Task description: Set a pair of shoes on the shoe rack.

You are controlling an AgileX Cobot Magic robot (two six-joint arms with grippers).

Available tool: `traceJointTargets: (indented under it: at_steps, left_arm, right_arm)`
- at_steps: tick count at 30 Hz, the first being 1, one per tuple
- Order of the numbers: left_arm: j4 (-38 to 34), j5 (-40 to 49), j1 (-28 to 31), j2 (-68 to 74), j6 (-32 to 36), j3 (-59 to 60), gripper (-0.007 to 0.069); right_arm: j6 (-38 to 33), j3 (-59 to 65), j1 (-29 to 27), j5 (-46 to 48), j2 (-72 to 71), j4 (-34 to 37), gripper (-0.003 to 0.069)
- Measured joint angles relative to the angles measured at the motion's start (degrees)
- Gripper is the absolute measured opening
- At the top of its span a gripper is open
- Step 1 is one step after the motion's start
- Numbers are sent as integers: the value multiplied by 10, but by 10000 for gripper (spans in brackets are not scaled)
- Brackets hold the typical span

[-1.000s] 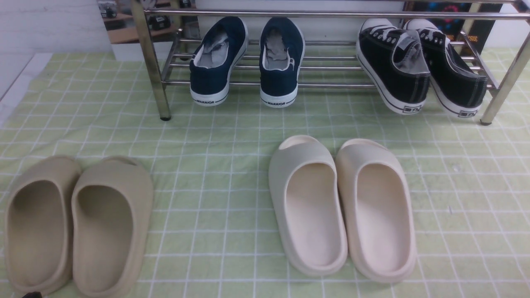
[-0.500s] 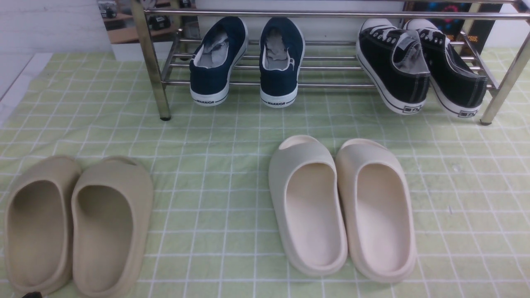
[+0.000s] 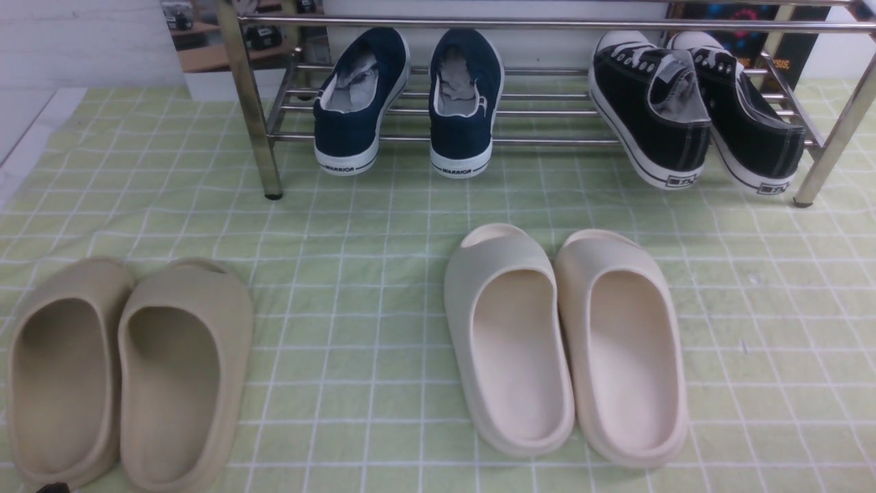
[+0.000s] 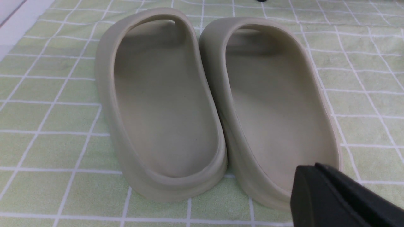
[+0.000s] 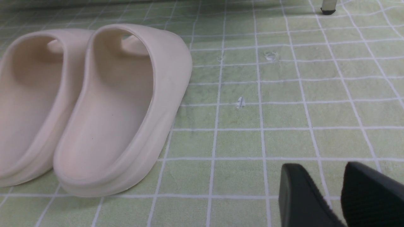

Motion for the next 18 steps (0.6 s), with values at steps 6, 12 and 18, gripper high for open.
traceJointTargets:
  at_steps: [6, 12, 18]
  left_arm:
    - [0, 0, 0, 0, 0, 0, 15]
    - [0, 0, 0, 0, 0, 0, 20]
    - [0, 0, 0, 0, 0, 0, 29]
  right_arm:
    - [0, 0, 0, 0, 0, 0, 239]
    - [0, 0, 0, 0, 0, 0, 239]
    - [0, 0, 0, 0, 0, 0, 239]
